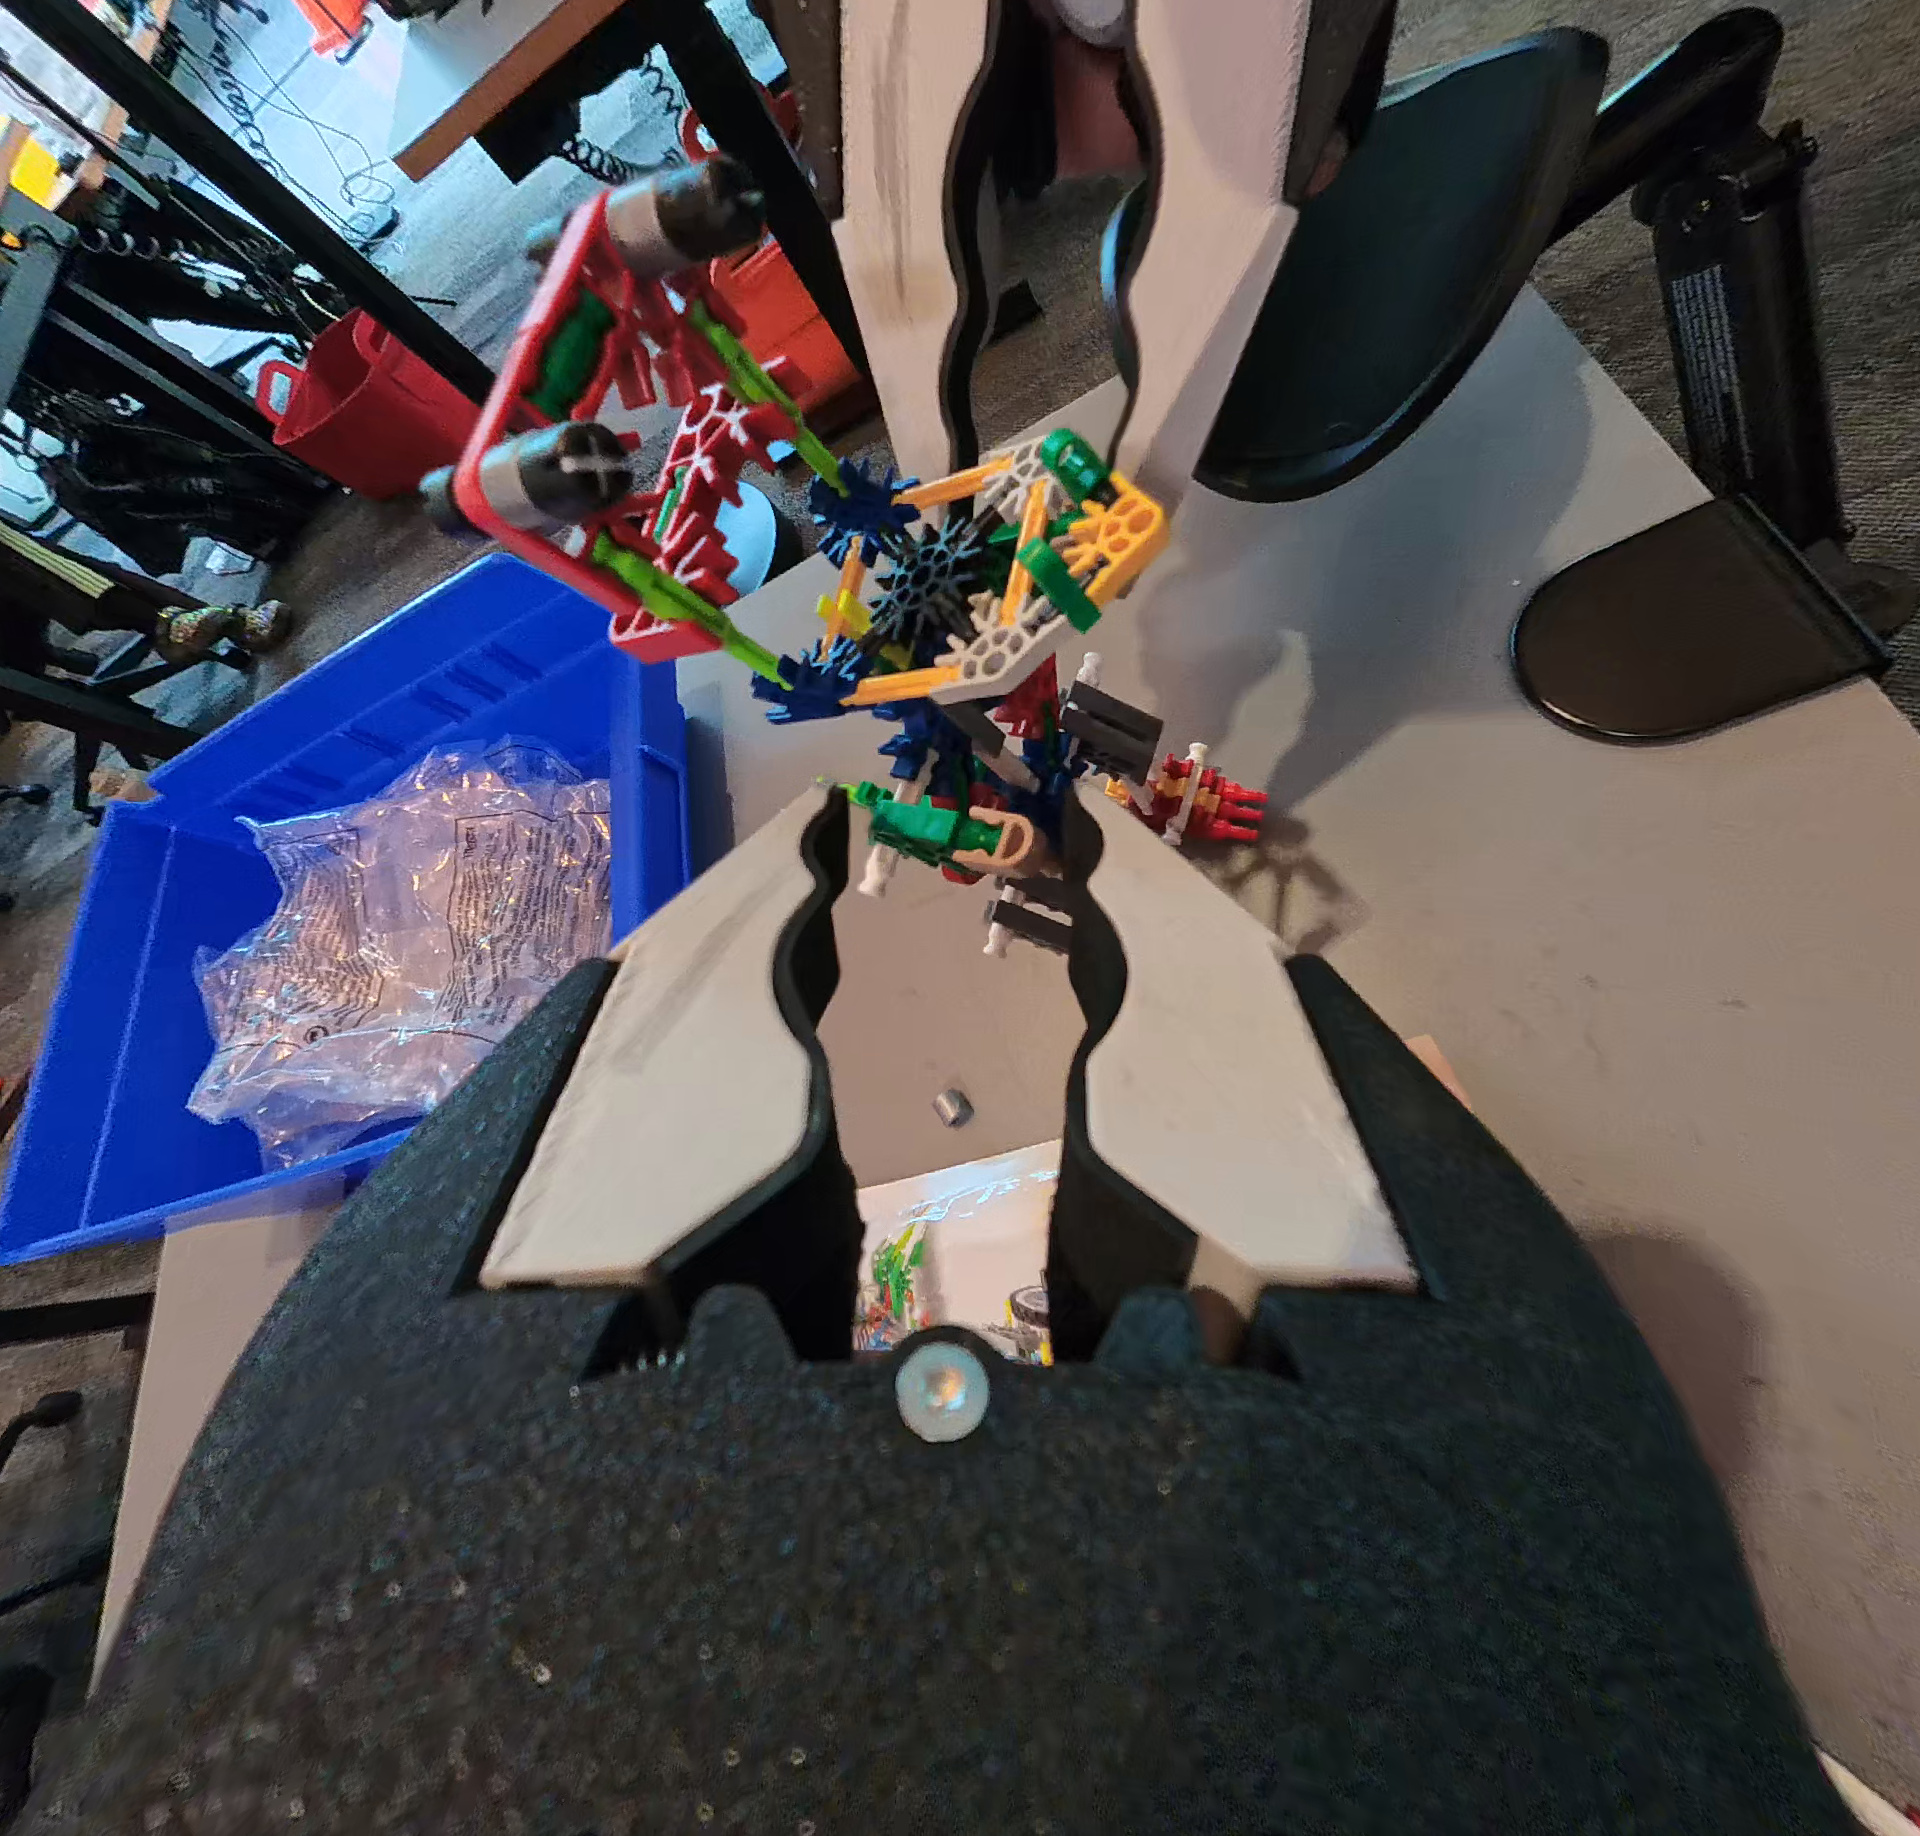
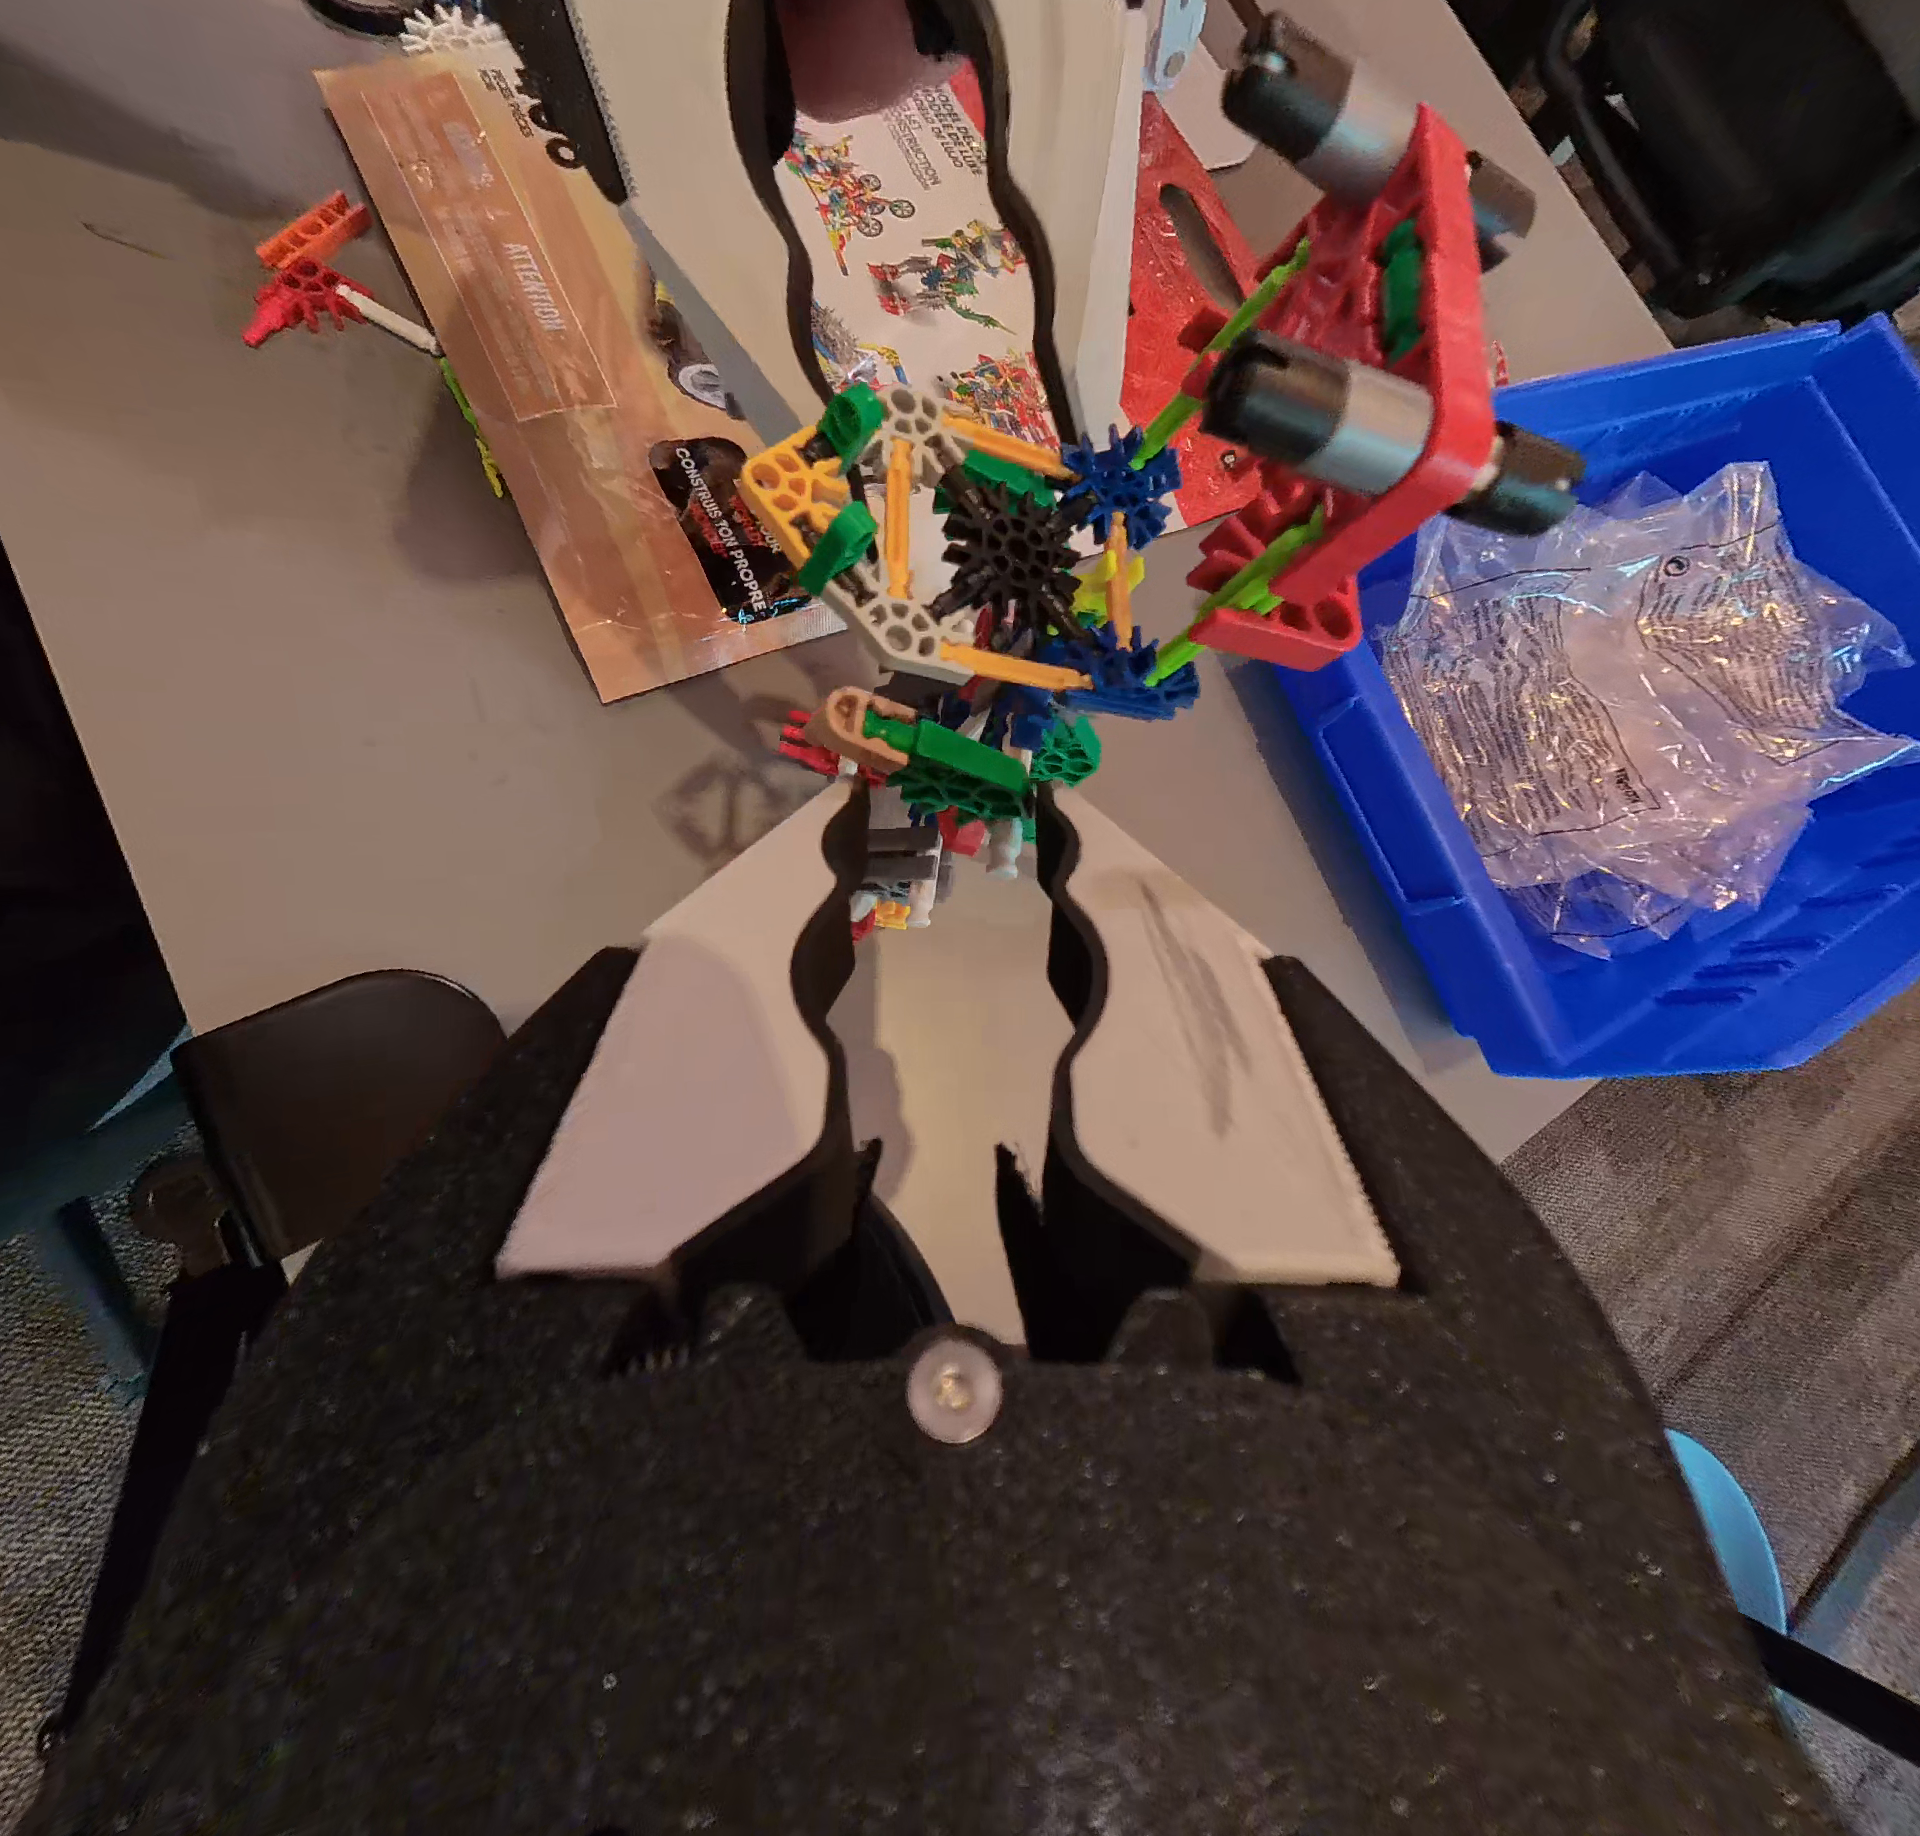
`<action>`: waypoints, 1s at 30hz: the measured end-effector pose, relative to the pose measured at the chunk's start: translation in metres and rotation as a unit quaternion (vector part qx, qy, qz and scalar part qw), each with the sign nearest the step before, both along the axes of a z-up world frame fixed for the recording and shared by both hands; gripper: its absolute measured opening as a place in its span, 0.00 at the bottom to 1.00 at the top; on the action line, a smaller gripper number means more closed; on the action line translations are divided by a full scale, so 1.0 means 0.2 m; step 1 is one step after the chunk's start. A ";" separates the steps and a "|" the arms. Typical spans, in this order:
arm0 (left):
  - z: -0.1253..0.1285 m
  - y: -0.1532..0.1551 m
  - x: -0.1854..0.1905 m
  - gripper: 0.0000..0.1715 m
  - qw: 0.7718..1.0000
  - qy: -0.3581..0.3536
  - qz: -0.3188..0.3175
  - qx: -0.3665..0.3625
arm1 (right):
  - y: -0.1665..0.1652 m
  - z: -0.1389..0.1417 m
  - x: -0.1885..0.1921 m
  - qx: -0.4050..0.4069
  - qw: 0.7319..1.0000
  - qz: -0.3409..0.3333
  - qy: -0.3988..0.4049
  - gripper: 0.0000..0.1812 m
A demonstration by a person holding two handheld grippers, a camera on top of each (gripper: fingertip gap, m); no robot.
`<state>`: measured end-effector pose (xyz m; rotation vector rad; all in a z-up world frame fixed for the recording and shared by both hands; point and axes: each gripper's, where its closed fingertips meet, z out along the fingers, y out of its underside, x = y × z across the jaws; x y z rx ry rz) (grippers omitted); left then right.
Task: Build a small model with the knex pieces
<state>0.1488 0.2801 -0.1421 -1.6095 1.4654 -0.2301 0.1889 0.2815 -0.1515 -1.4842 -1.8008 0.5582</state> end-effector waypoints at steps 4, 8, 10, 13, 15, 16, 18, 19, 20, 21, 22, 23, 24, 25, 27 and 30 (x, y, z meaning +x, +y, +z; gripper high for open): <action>0.07 -0.01 -0.03 0.23 0.999 -0.012 0.014 0.029 | -0.01 0.04 0.03 0.009 1.000 -0.001 0.015 0.21; 0.15 -0.07 -0.04 0.23 0.996 0.004 0.025 0.083 | 0.02 0.12 0.06 0.000 0.999 -0.013 0.046 0.20; 0.16 -0.07 -0.05 0.23 0.995 0.021 0.038 0.094 | 0.05 0.18 0.06 -0.024 0.996 -0.030 0.076 0.20; 0.19 -0.05 -0.07 0.23 0.994 0.001 0.056 0.091 | 0.10 0.25 0.05 -0.061 0.990 -0.059 0.115 0.20; 0.17 -0.02 -0.09 0.22 0.995 -0.019 0.070 0.064 | 0.13 0.27 0.04 -0.080 0.985 -0.078 0.130 0.20; 0.13 0.00 -0.10 0.24 0.996 -0.026 0.075 0.041 | 0.13 0.27 0.03 -0.092 0.983 -0.083 0.137 0.20; 0.07 0.03 -0.11 0.26 0.995 -0.054 0.077 0.019 | 0.12 0.26 0.01 -0.115 0.980 -0.077 0.145 0.21; 0.05 0.03 -0.10 0.27 0.995 -0.074 0.069 -0.001 | 0.11 0.26 0.00 -0.129 0.978 -0.072 0.147 0.21; 0.02 0.03 -0.10 0.30 0.994 -0.091 0.065 -0.020 | 0.10 0.25 -0.01 -0.144 0.976 -0.067 0.149 0.21; 0.01 0.04 -0.11 0.32 0.992 -0.109 0.060 -0.032 | 0.09 0.24 -0.03 -0.155 0.975 -0.064 0.148 0.21; 0.01 0.04 -0.11 0.33 0.989 -0.129 0.056 -0.042 | 0.09 0.22 -0.04 -0.161 0.974 -0.062 0.145 0.21; 0.03 0.03 -0.10 0.35 0.986 -0.150 0.046 -0.053 | 0.09 0.21 -0.04 -0.160 0.975 -0.063 0.143 0.21; 0.04 0.01 -0.09 0.35 0.983 -0.169 0.030 -0.068 | 0.09 0.20 -0.05 -0.163 0.974 -0.064 0.143 0.21; 0.06 -0.01 -0.09 0.35 0.980 -0.181 0.017 -0.079 | 0.08 0.20 -0.06 -0.169 0.973 -0.060 0.142 0.21; 0.06 -0.06 -0.08 0.37 0.980 -0.179 -0.006 -0.083 | 0.07 0.20 -0.07 -0.176 0.972 -0.052 0.145 0.21; -0.01 -0.07 -0.09 0.41 0.992 -0.111 -0.001 -0.054 | 0.08 0.20 -0.08 -0.180 0.972 -0.052 0.143 0.20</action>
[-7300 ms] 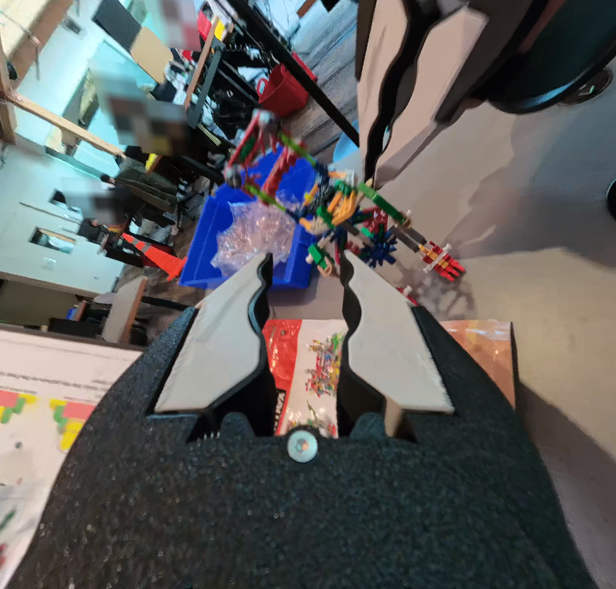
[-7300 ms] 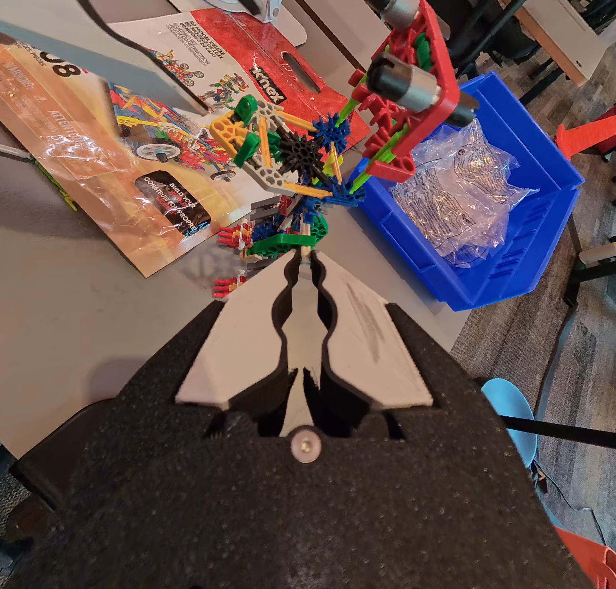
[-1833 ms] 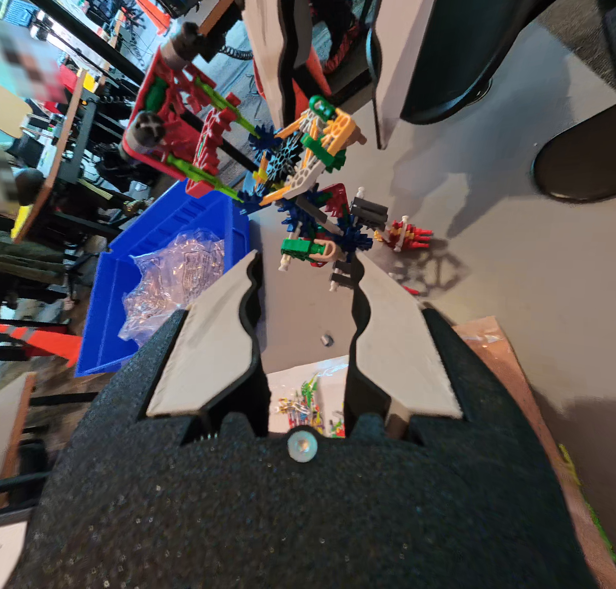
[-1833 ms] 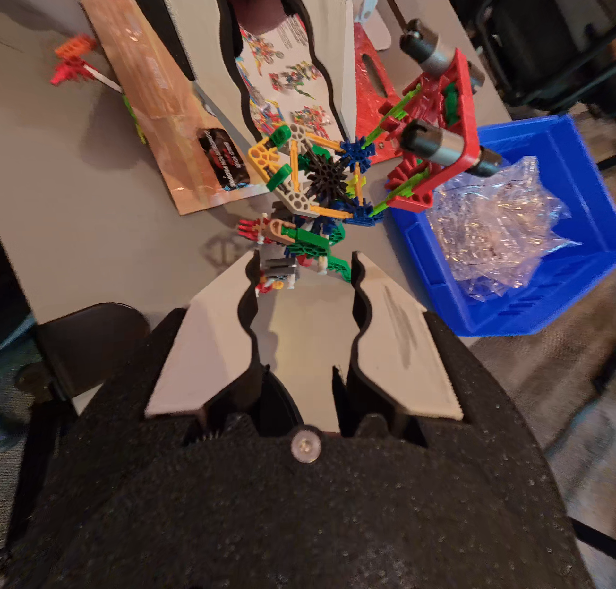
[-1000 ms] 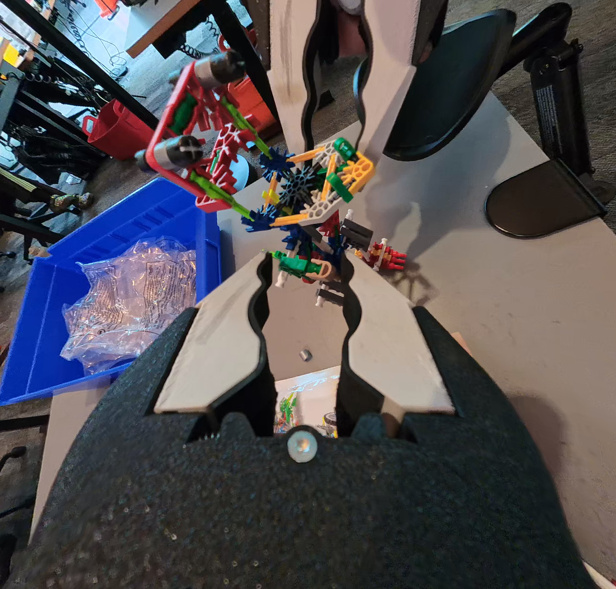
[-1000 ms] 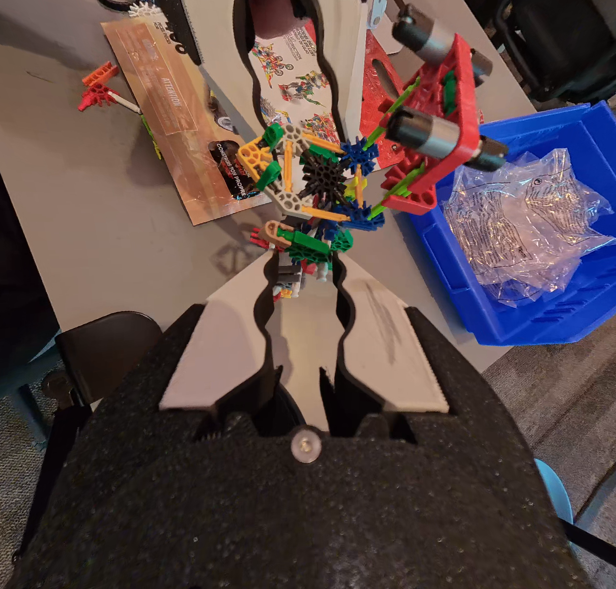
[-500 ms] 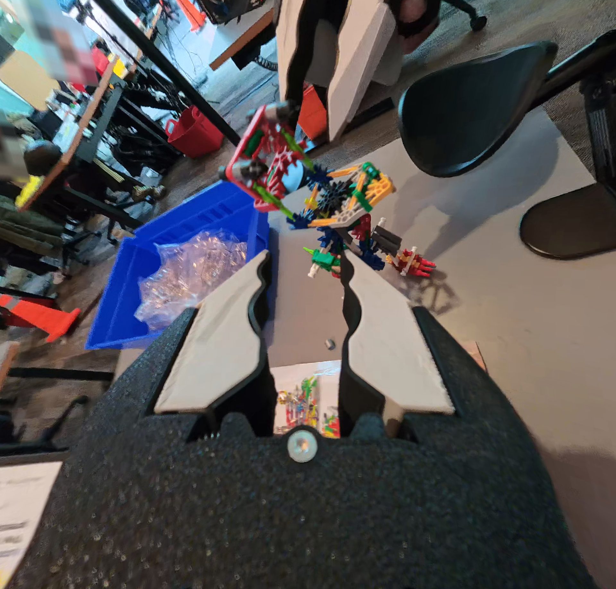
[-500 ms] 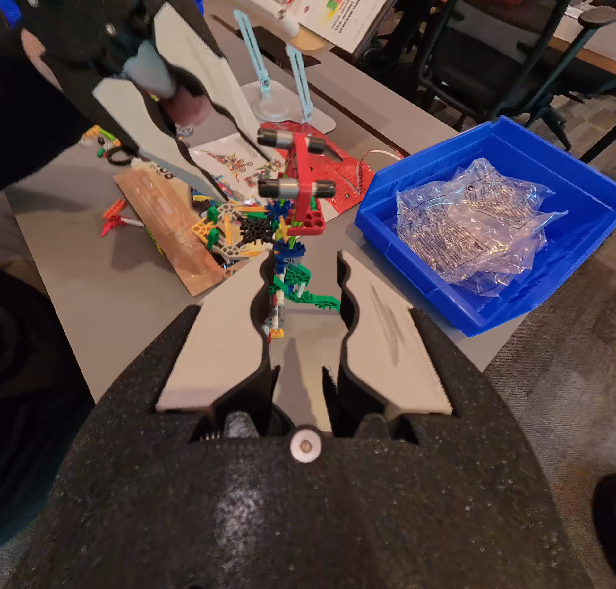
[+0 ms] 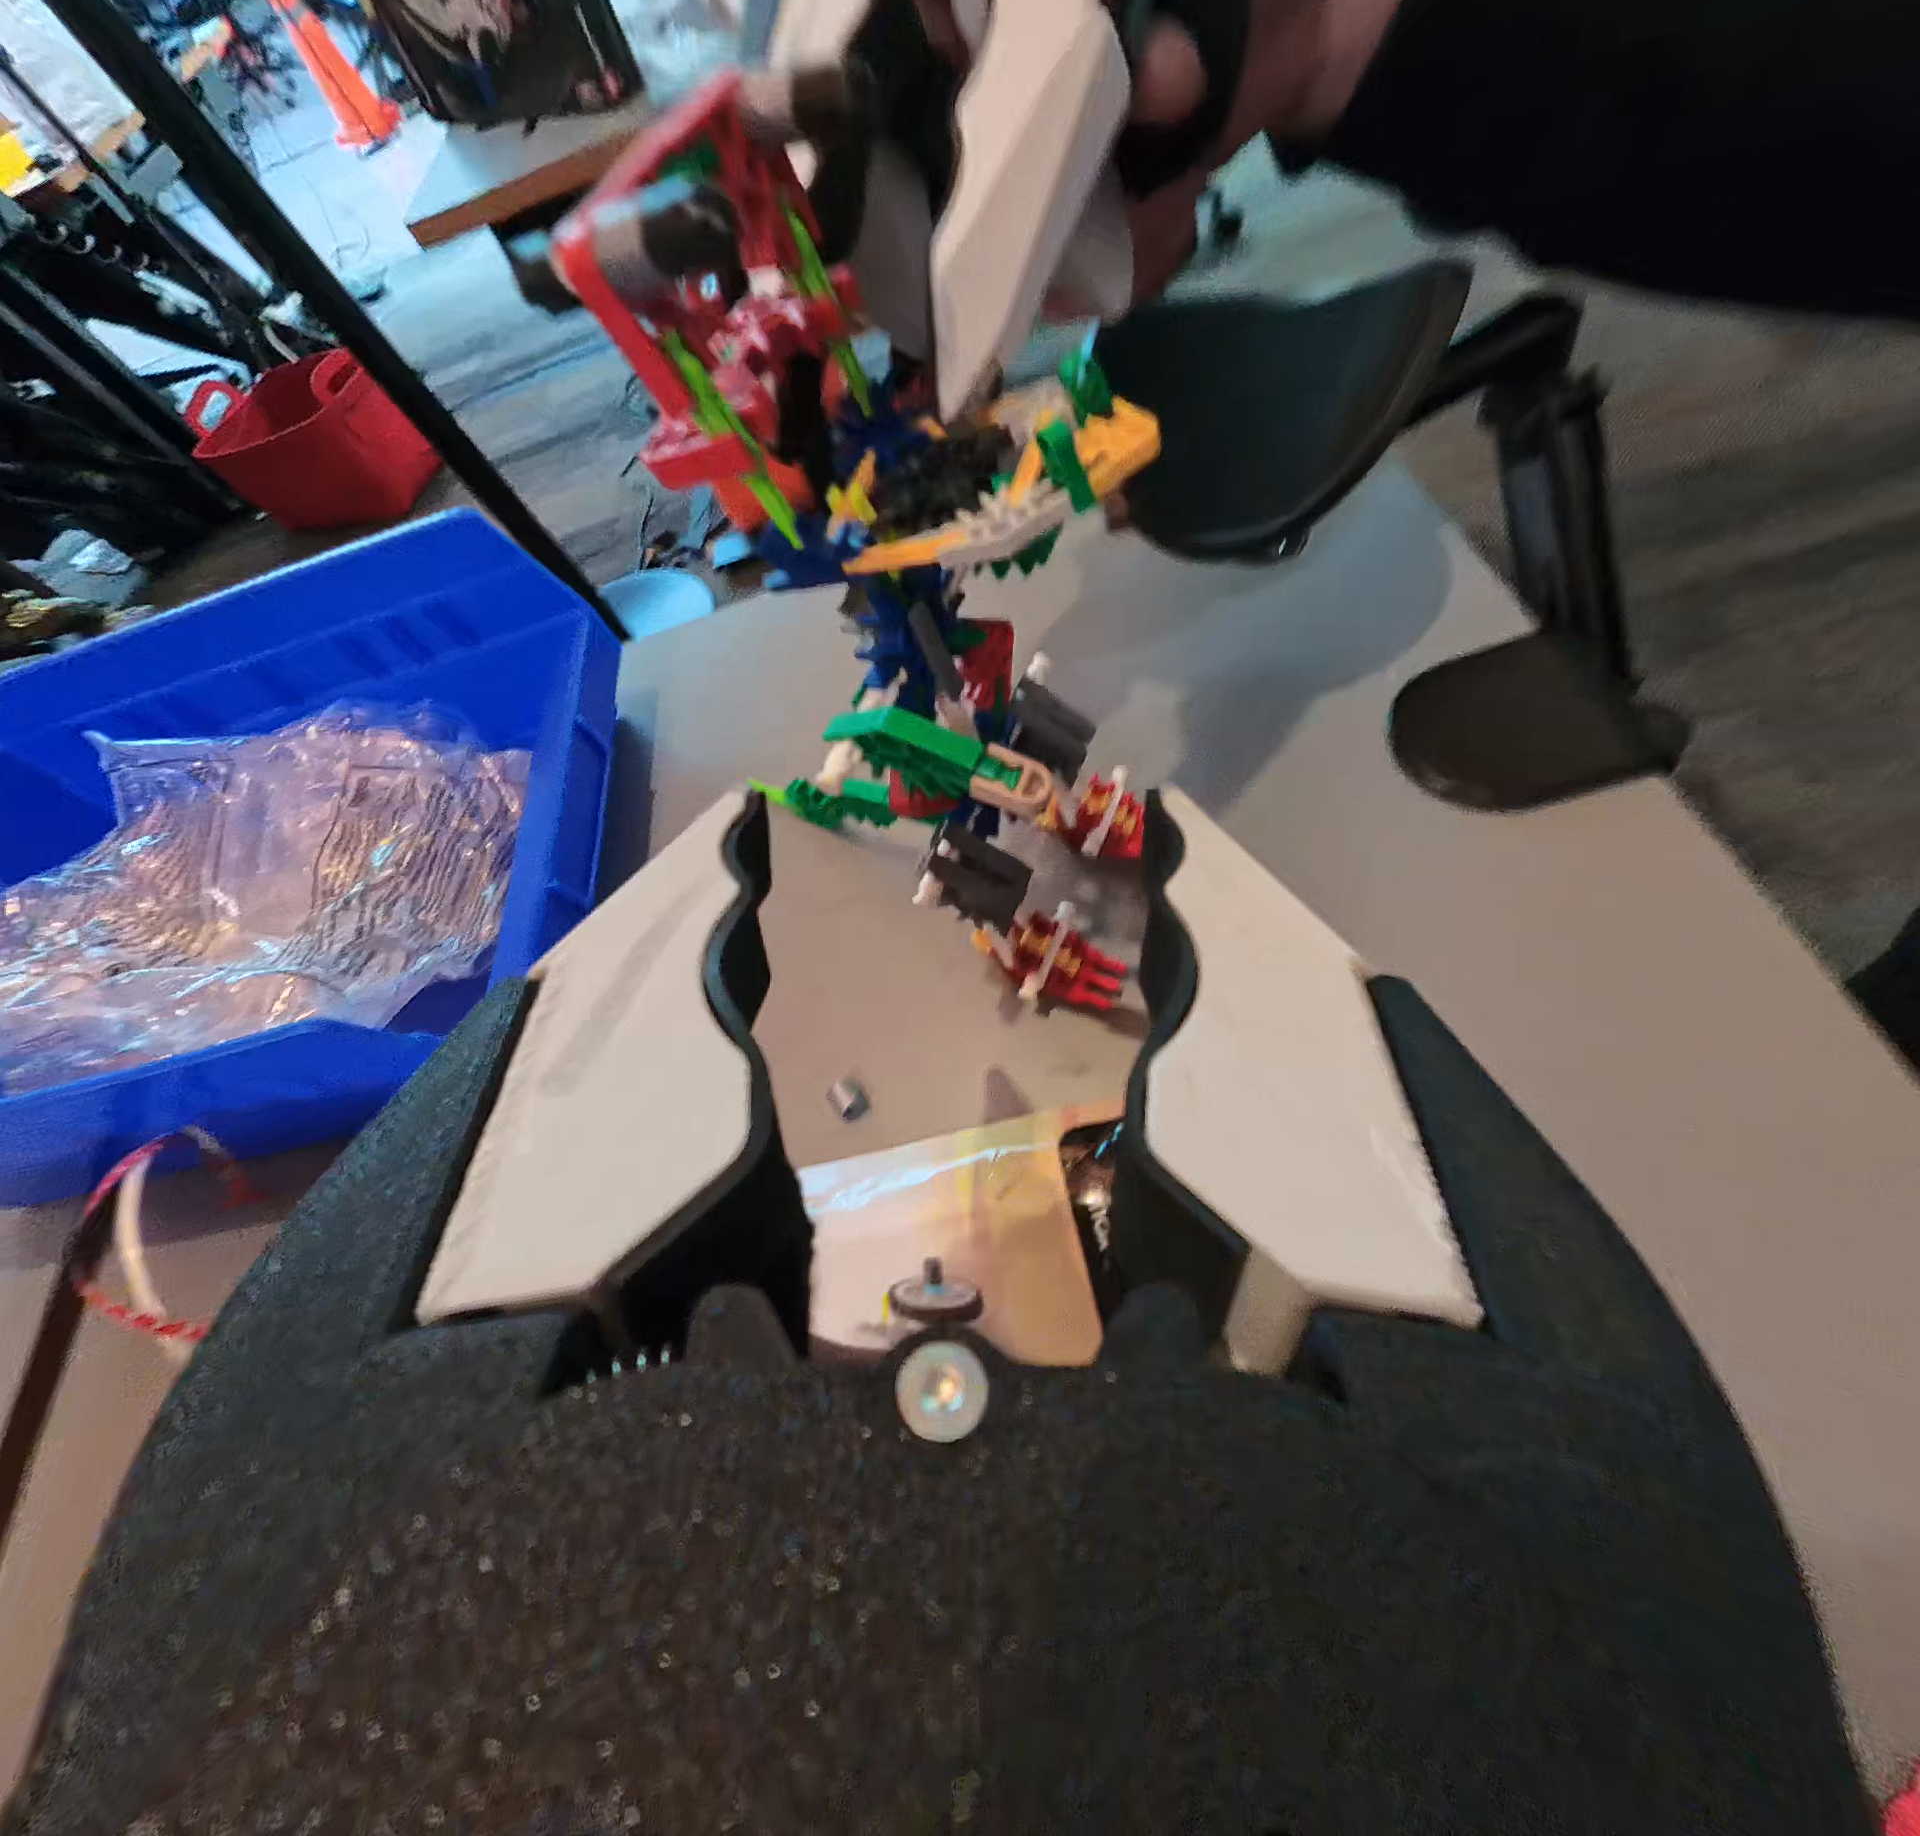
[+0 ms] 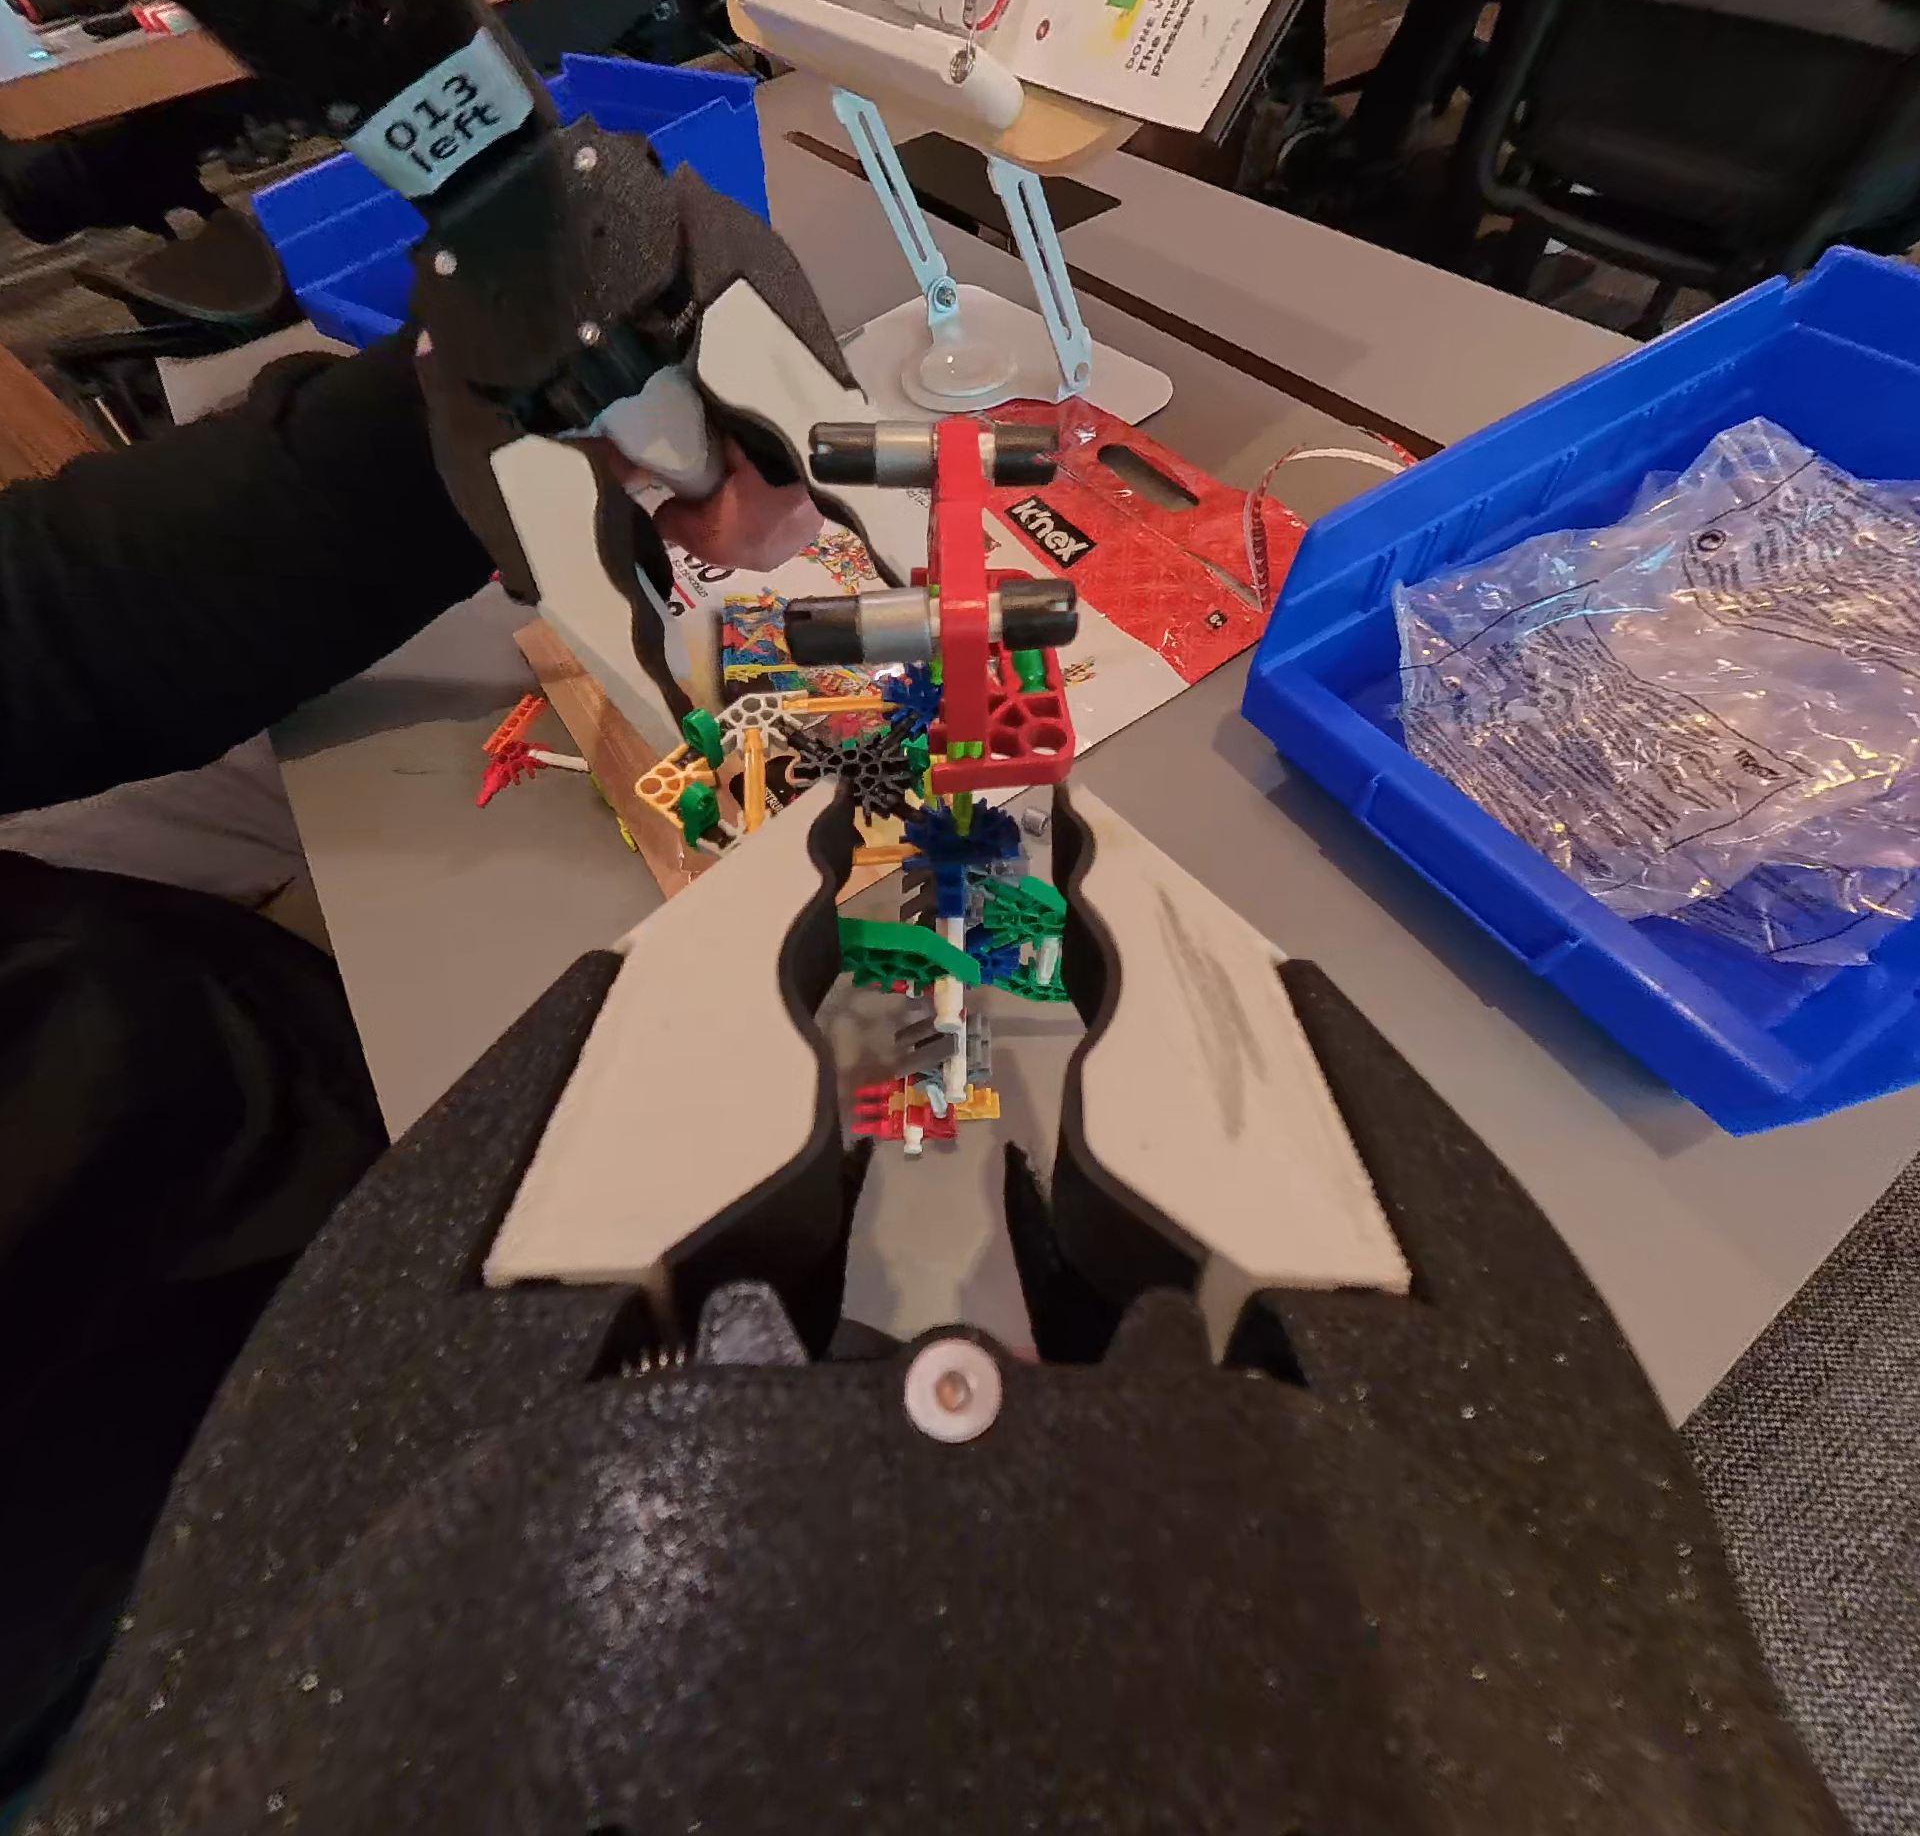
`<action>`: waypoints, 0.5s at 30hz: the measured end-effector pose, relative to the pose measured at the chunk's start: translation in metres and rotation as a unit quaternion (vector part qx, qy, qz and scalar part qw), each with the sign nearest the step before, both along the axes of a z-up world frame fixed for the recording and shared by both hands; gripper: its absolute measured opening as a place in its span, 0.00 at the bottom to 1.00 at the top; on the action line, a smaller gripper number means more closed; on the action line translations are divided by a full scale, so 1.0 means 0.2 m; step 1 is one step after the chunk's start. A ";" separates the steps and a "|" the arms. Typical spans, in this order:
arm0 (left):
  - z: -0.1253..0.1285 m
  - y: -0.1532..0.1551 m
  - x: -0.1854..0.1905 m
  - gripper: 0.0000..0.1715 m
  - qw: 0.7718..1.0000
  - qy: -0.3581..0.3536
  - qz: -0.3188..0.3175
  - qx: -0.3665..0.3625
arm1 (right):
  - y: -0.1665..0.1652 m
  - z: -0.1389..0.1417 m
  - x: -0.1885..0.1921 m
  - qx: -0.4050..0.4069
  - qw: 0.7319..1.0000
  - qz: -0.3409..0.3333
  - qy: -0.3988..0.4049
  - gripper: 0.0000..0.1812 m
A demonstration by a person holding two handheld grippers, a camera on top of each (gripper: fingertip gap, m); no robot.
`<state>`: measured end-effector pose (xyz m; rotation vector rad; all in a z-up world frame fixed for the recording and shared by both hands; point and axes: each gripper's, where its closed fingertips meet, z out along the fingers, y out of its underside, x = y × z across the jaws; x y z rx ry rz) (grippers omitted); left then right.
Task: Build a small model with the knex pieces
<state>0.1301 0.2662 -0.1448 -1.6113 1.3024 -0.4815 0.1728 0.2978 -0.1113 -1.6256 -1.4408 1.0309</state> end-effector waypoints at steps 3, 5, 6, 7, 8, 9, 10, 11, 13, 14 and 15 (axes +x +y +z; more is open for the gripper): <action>-0.09 0.06 0.00 0.43 0.993 0.089 0.030 0.073 | 0.00 -0.01 -0.01 -0.009 1.000 0.004 -0.002 0.19; -0.10 0.10 0.00 0.42 0.982 0.130 0.043 0.128 | 0.00 -0.01 -0.02 -0.012 1.000 0.004 -0.003 0.16; -0.10 0.11 0.01 0.40 0.978 0.139 0.044 0.148 | 0.00 -0.01 -0.02 -0.014 1.000 0.005 -0.004 0.16; -0.09 0.11 0.02 0.38 0.976 0.143 0.042 0.158 | 0.00 -0.01 -0.02 -0.014 1.000 0.006 -0.005 0.16; -0.08 0.10 0.04 0.36 0.976 0.144 0.037 0.160 | 0.00 -0.02 -0.02 -0.014 1.000 0.007 -0.007 0.15; -0.08 0.09 0.05 0.32 0.977 0.147 0.029 0.155 | 0.00 -0.02 -0.02 -0.016 1.000 0.007 -0.009 0.14; -0.09 0.09 0.05 0.29 0.976 0.155 0.025 0.150 | 0.00 -0.02 -0.02 -0.015 1.000 0.006 -0.011 0.14; -0.09 0.10 0.05 0.27 0.975 0.165 0.024 0.148 | 0.00 -0.02 -0.02 -0.015 1.000 0.005 -0.012 0.14; -0.09 0.10 0.04 0.27 0.974 0.178 0.021 0.137 | 0.00 -0.02 -0.02 -0.014 1.000 0.005 -0.014 0.14; -0.09 0.09 0.05 0.26 0.975 0.181 0.018 0.130 | 0.00 -0.01 -0.02 -0.015 1.000 0.005 -0.013 0.14; -0.09 0.09 0.05 0.26 0.975 0.183 0.014 0.122 | 0.00 -0.01 -0.02 -0.016 1.000 0.006 -0.012 0.14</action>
